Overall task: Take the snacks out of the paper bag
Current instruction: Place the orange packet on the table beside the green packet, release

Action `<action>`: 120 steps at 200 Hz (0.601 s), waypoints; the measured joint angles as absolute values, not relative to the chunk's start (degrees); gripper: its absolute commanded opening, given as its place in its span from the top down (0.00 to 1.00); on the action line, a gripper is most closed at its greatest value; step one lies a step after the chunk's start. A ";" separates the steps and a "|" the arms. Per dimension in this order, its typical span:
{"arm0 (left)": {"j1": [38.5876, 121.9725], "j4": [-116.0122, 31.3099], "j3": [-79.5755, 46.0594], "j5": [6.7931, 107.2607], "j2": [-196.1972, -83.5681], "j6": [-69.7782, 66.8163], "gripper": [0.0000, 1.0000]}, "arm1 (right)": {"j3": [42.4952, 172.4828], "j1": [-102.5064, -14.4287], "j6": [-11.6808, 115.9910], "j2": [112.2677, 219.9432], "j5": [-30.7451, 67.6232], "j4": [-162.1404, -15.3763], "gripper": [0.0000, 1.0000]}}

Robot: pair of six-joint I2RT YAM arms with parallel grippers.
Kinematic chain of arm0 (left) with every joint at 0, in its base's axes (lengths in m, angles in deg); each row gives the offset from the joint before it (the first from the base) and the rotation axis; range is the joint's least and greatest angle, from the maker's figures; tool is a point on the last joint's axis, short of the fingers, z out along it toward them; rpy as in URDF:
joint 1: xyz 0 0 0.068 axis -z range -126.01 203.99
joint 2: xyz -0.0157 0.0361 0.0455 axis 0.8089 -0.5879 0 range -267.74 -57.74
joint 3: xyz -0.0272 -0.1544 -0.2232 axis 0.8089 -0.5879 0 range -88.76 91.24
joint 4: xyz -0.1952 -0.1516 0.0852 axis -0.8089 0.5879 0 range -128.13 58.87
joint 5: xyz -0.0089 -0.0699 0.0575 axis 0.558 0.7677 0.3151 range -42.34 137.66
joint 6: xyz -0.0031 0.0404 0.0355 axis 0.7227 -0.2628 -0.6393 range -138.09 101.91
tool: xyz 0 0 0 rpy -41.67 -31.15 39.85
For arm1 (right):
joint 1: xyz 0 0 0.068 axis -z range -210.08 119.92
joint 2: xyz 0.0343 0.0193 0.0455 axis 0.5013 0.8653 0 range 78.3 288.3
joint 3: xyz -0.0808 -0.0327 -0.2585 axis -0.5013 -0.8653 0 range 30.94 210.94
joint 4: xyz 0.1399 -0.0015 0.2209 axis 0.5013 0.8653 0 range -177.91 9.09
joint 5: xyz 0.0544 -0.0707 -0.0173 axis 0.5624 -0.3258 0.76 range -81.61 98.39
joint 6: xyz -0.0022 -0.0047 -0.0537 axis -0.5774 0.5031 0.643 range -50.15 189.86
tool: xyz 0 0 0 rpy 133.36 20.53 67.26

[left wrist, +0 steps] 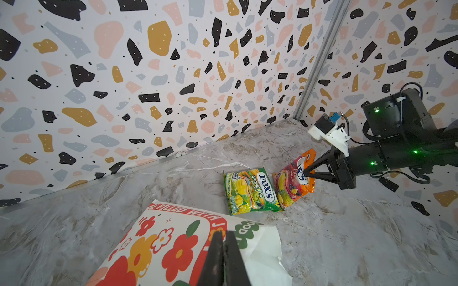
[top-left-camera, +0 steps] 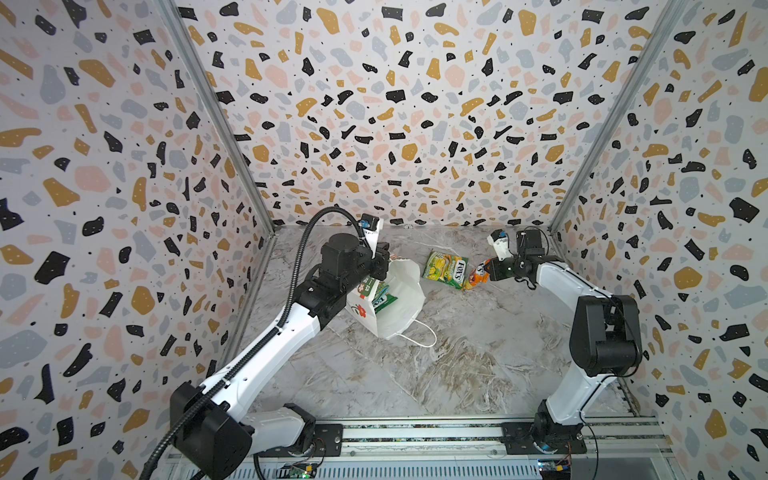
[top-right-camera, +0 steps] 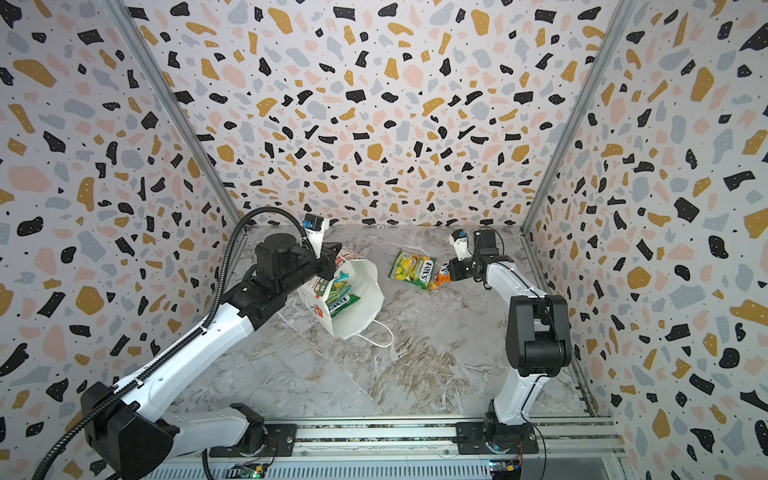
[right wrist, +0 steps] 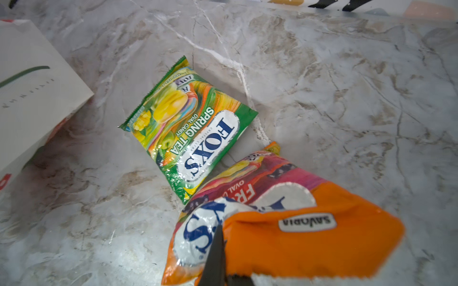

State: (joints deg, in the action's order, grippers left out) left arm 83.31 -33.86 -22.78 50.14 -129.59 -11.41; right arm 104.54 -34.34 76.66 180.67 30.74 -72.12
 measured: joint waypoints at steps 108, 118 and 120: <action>83.31 -33.86 -22.78 50.16 -129.84 -11.41 1.00 | 106.64 -31.89 77.41 183.71 20.46 -68.55 0.94; 83.31 -33.86 -22.78 50.16 -129.84 -11.41 1.00 | 107.10 -31.67 77.19 184.08 19.92 -68.62 0.91; 83.31 -33.86 -22.78 50.16 -129.84 -11.41 1.00 | 107.18 -31.63 77.19 184.19 19.81 -68.68 0.90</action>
